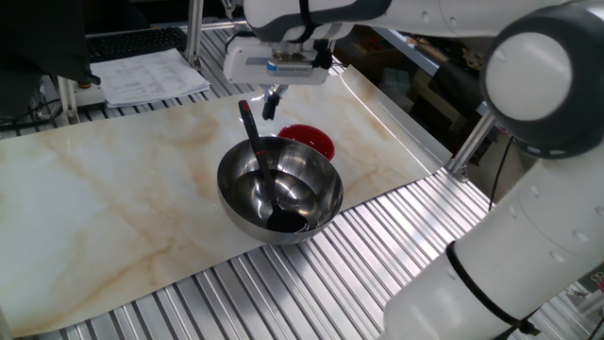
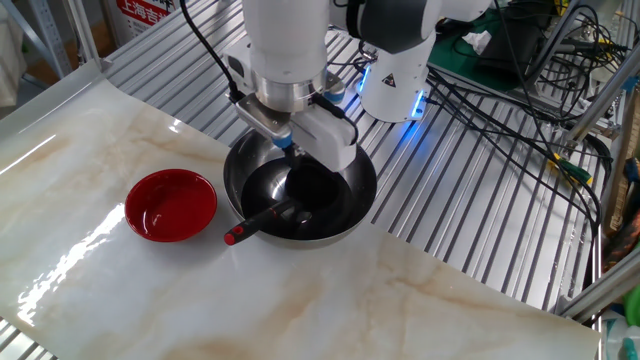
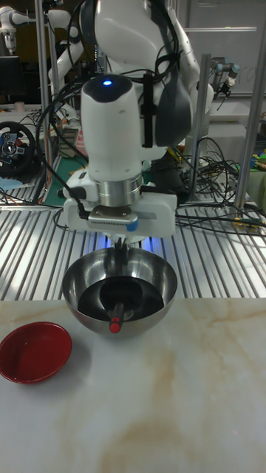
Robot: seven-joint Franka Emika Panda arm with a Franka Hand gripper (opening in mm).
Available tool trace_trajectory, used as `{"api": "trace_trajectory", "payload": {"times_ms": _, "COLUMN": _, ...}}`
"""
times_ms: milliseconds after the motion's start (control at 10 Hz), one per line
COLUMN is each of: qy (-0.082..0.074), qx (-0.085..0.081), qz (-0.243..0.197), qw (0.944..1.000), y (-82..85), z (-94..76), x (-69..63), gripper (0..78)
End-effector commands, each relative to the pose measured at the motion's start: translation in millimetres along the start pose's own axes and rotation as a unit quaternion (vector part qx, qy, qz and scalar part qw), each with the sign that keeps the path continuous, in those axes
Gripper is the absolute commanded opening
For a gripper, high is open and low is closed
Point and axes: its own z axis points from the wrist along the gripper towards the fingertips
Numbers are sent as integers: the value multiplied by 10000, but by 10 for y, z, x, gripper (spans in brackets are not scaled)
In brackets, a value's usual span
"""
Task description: Scoop water with a large spoon from one bowl to another
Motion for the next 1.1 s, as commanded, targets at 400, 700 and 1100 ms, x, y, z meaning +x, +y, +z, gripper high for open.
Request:
{"api": "trace_trajectory", "payload": {"times_ms": 400, "qy": -225, "qx": 167, "qz": 24, "qw": 9996, "y": -135, "z": -83, "x": -312, "gripper": 0}}
{"api": "trace_trajectory", "payload": {"times_ms": 700, "qy": -310, "qx": 159, "qz": -24, "qw": 9994, "y": -135, "z": -83, "x": -312, "gripper": 0}}
{"api": "trace_trajectory", "payload": {"times_ms": 1100, "qy": -576, "qx": 131, "qz": 210, "qw": 9980, "y": -135, "z": -83, "x": -312, "gripper": 0}}
